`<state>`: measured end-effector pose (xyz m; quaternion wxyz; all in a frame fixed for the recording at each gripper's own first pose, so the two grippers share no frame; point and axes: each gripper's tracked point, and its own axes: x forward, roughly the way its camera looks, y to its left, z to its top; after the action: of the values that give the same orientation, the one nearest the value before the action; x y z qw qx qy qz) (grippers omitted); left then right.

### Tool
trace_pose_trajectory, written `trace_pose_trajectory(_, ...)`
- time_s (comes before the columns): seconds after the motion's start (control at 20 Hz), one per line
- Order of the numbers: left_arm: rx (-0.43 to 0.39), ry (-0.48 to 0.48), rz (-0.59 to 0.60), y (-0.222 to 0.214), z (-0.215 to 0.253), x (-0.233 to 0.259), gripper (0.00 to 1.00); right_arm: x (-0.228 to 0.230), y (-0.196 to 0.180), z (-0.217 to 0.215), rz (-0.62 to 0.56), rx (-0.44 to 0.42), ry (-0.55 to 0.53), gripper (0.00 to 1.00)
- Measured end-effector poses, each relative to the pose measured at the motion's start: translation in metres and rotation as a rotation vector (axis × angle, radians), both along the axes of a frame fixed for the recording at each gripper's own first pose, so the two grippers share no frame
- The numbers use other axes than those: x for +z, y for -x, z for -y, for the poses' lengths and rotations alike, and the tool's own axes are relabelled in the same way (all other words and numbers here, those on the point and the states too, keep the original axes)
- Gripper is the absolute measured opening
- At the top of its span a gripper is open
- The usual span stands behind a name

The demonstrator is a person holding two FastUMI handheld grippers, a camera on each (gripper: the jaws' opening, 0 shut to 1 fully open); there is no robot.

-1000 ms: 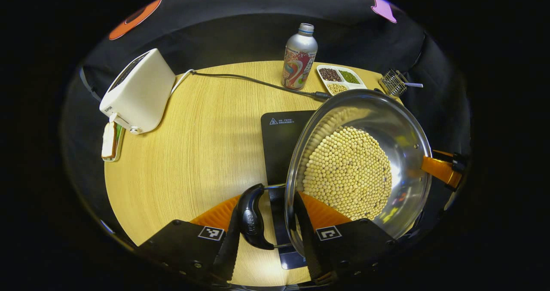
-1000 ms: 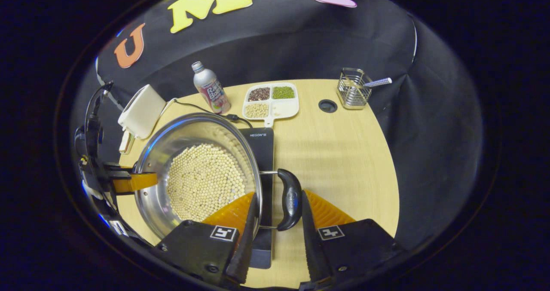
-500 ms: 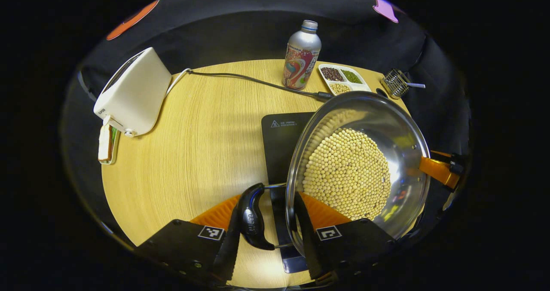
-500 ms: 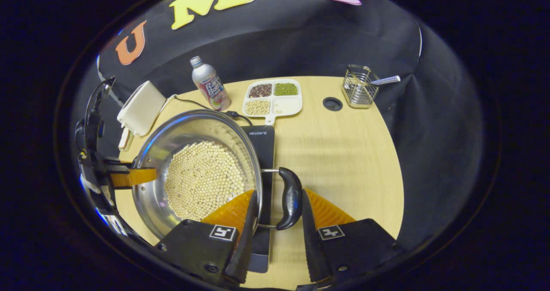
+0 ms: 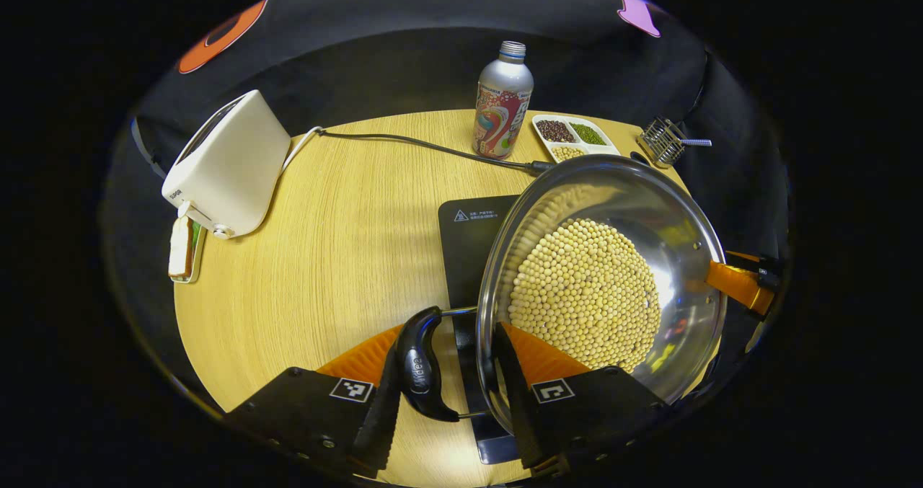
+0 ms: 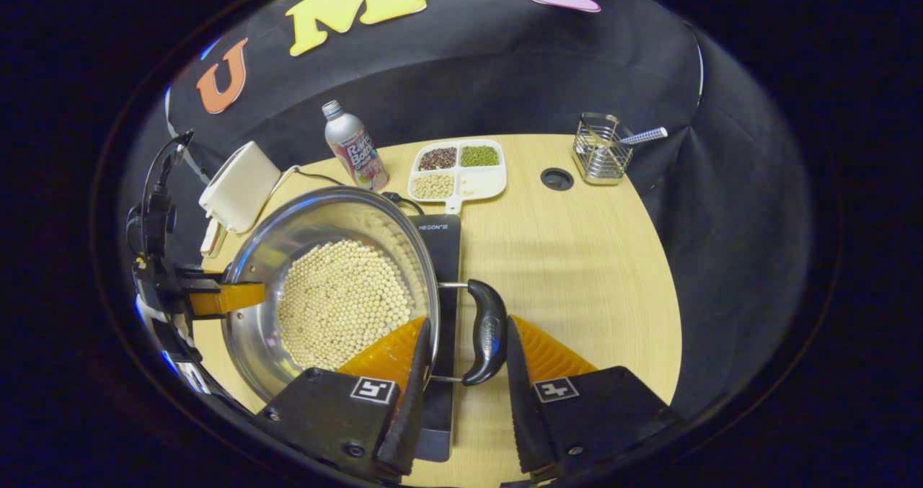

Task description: First push the handle of the pot to place it horizontally, then grasp the pot with both hands and set it on the induction cooktop.

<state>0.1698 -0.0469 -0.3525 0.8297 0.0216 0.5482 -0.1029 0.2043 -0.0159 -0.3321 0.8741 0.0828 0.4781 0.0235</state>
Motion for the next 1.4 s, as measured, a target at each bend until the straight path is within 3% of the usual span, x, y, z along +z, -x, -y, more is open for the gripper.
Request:
trace_pose_trajectory(0.1, 0.005, 0.006, 0.004, 0.0, 0.0, 0.001, 0.65, 0.001, -0.001, 0.0, 0.004, -0.015, -0.001, 0.55)
trace_pose_trajectory(0.2, 0.01, 0.017, 0.009, 0.001, 0.001, 0.002, 0.55, 0.002, -0.002, -0.001, 0.026, -0.012, -0.007, 0.57)
trace_pose_trajectory(0.25, 0.015, 0.025, 0.027, 0.001, 0.001, 0.004, 0.66, 0.003, -0.001, 0.0, 0.037, -0.015, -0.015, 0.57)
trace_pose_trajectory(0.3, 0.026, 0.029, 0.065, -0.003, -0.003, 0.008, 0.68, 0.006, -0.001, 0.001, 0.054, -0.025, -0.021, 0.65)
trace_pose_trajectory(0.35, 0.046, 0.022, 0.096, -0.005, -0.007, 0.012, 0.7, 0.008, -0.001, 0.005, 0.076, -0.041, -0.017, 0.65)
trace_pose_trajectory(0.45, 0.052, -0.011, 0.182, -0.004, -0.019, 0.031, 1.0, 0.017, 0.001, 0.01, 0.132, -0.049, 0.007, 0.74)
trace_pose_trajectory(0.5, 0.047, -0.029, 0.211, -0.002, -0.021, 0.034, 0.98, 0.023, 0.004, 0.013, 0.166, -0.047, 0.029, 0.8)
trace_pose_trajectory(0.55, 0.038, -0.026, 0.248, 0.002, -0.02, 0.041, 0.97, 0.029, 0.008, 0.014, 0.194, -0.04, 0.054, 0.79)
trace_pose_trajectory(0.6, 0.032, -0.023, 0.274, 0.007, -0.017, 0.046, 0.88, 0.034, 0.013, 0.012, 0.213, -0.026, 0.069, 0.79)
trace_pose_trajectory(0.65, 0.031, -0.026, 0.3, 0.012, -0.017, 0.051, 1.0, 0.037, 0.02, 0.006, 0.233, -0.013, 0.075, 0.8)
trace_pose_trajectory(0.9, 0.093, 0.012, 0.383, 0.03, -0.011, 0.071, 0.97, 0.061, 0.037, -0.016, 0.334, 0.005, 0.088, 0.8)
trace_pose_trajectory(1.1, 0.095, 0.001, 0.436, 0.039, -0.02, 0.093, 0.98, 0.079, 0.046, -0.027, 0.38, 0.019, 0.084, 0.8)
trace_pose_trajectory(1.4, 0.109, -0.019, 0.614, 0.056, -0.038, 0.164, 0.97, 0.131, 0.069, -0.049, 0.493, 0.048, 0.089, 0.8)
